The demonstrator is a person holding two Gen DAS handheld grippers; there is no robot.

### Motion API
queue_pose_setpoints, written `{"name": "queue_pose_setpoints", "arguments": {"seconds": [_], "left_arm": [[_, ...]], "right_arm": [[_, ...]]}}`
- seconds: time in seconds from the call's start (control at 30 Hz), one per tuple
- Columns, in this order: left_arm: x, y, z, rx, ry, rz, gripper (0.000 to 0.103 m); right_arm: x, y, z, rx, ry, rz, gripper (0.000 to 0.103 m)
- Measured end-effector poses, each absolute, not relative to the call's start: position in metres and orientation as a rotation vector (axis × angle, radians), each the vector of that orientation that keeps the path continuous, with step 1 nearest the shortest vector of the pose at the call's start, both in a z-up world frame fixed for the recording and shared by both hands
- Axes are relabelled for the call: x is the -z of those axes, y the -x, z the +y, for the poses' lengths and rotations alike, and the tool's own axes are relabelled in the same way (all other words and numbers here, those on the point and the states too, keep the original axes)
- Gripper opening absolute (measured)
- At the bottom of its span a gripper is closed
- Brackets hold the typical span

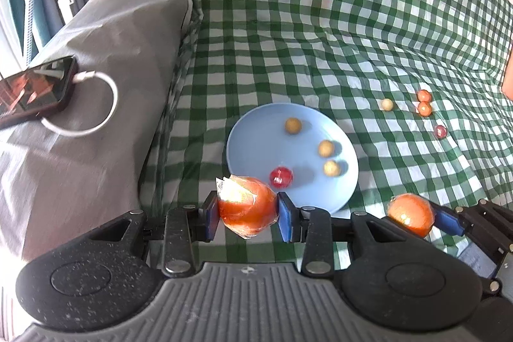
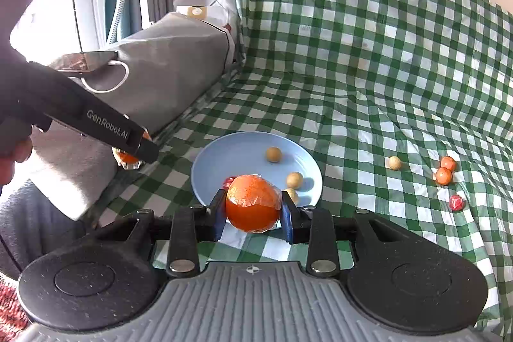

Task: Organize fruits
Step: 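Carry both oranges over the blue plate and open both grippers to drop them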

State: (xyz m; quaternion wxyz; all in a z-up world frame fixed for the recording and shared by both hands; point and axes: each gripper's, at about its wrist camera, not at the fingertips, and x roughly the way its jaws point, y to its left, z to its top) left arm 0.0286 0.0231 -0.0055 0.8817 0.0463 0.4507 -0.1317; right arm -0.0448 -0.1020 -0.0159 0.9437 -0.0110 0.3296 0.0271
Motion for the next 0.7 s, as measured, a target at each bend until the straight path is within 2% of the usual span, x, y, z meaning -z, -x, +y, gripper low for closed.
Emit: {"name": "queue_pose_setpoints", "arguments": {"seconds": [0.7], "left_arm": [[0.058,-0.136,-0.037,0.289,-0.139,0.999,0.041]], "right_arm": [[0.069,-0.058,-0.132,-0.044,-0.001,0.787,0.035]]}}
